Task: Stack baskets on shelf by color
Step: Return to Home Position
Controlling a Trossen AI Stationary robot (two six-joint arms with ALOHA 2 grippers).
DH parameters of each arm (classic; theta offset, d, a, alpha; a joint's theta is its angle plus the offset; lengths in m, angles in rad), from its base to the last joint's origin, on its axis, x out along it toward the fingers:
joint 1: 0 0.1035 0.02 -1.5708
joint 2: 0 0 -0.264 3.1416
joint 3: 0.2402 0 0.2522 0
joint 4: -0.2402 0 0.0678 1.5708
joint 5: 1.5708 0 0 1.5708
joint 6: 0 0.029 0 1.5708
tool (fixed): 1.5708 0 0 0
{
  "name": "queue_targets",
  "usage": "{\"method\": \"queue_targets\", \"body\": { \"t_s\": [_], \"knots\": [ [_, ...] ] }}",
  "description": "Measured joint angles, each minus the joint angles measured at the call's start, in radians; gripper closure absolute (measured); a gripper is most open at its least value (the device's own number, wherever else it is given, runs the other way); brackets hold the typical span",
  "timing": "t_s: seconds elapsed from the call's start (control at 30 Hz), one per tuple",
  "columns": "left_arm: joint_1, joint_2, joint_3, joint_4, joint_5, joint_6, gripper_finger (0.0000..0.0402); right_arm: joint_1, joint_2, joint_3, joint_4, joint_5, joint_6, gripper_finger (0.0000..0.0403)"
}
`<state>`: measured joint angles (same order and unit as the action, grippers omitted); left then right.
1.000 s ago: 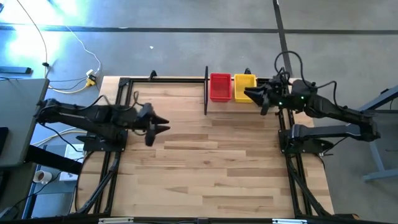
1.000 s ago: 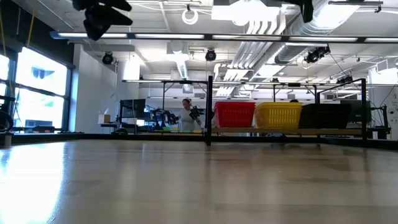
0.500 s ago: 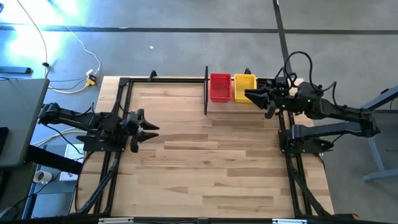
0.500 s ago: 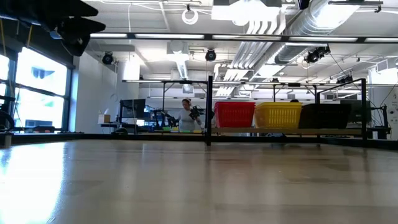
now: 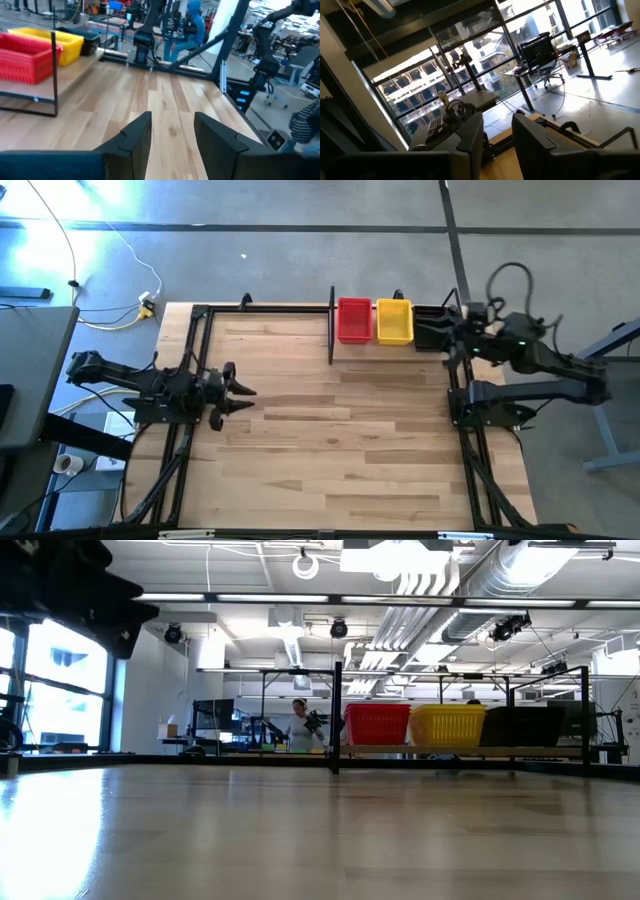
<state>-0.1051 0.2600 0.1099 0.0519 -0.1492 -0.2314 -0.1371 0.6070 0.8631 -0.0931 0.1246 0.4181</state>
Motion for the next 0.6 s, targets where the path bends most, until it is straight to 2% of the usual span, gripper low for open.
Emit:
{"method": "queue_targets", "body": {
  "t_s": [0.23, 0.43, 0.6],
  "knots": [
    [0.0, 0.0, -0.067, 0.029, 0.015, 0.0, 0.0264, 0.0, -0.16, 0.0, -0.262, 0.065, 0.0, 0.0313],
    [0.0, 0.0, -0.094, 0.035, 0.014, -0.01, 0.0264, 0.0, -0.204, -0.001, -0.528, 0.129, -0.019, 0.0313],
    [0.0, 0.001, -0.094, 0.034, 0.005, -0.015, 0.0264, 0.0, -0.204, -0.077, -0.539, 0.173, -0.062, 0.0313]
  ]
}}
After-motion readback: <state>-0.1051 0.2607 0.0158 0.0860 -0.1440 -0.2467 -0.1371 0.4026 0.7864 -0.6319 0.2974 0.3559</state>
